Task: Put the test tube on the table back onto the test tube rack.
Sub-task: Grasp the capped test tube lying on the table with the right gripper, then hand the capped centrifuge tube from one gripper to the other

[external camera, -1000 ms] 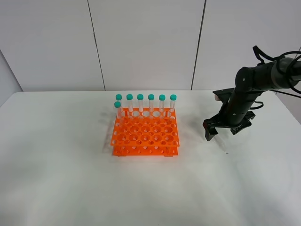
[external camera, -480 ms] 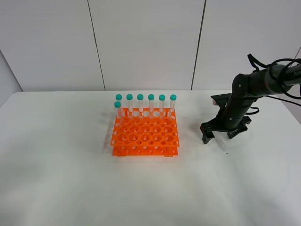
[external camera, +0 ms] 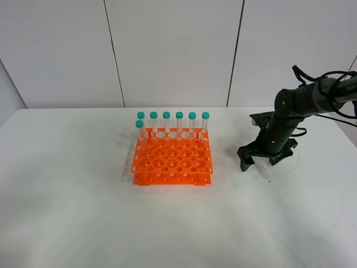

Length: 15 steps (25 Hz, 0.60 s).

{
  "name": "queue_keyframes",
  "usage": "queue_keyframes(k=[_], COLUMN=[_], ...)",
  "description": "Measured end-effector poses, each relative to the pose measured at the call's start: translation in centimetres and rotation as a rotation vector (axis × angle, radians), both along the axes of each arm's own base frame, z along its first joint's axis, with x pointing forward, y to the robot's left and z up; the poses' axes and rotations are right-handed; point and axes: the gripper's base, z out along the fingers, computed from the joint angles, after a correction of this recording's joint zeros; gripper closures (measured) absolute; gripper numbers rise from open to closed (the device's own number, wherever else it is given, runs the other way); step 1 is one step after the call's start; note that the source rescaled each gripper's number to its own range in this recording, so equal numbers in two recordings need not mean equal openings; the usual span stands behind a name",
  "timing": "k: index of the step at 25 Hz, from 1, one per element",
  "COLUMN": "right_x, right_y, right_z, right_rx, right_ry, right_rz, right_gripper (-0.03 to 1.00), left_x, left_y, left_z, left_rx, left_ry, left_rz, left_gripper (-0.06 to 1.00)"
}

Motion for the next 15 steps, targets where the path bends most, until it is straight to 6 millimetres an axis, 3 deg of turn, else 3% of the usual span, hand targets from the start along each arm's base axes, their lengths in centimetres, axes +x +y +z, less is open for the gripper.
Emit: queue_keyframes(k=[3, 5, 7, 11, 15], right_x=[0.0, -0.02, -0.07, -0.12, 0.01], right_y=[-0.01, -0.03, -0.04, -0.05, -0.04], right_z=[0.0, -0.01, -0.01, -0.06, 0.25], right_rx=[-0.001, -0.004, -0.005, -0.006, -0.009], right_ry=[0.0, 0.003, 0.007, 0.014, 0.025], right_rz=[-0.001, 0.002, 0.003, 0.003, 0.006], right_gripper=[-0.01, 0.07, 0.27, 0.97, 0.95], left_x=[0.0, 0.0, 0.0, 0.0, 0.0], left_y=[0.0, 0.0, 0.0, 0.0, 0.0], left_z=[0.0, 0.0, 0.0, 0.0, 0.0], left_rx=[0.0, 0.0, 0.0, 0.0, 0.0], left_ry=[0.0, 0.0, 0.0, 0.0, 0.0], left_rz=[0.0, 0.0, 0.0, 0.0, 0.0], left_gripper=[-0.04, -0.04, -0.04, -0.04, -0.04])
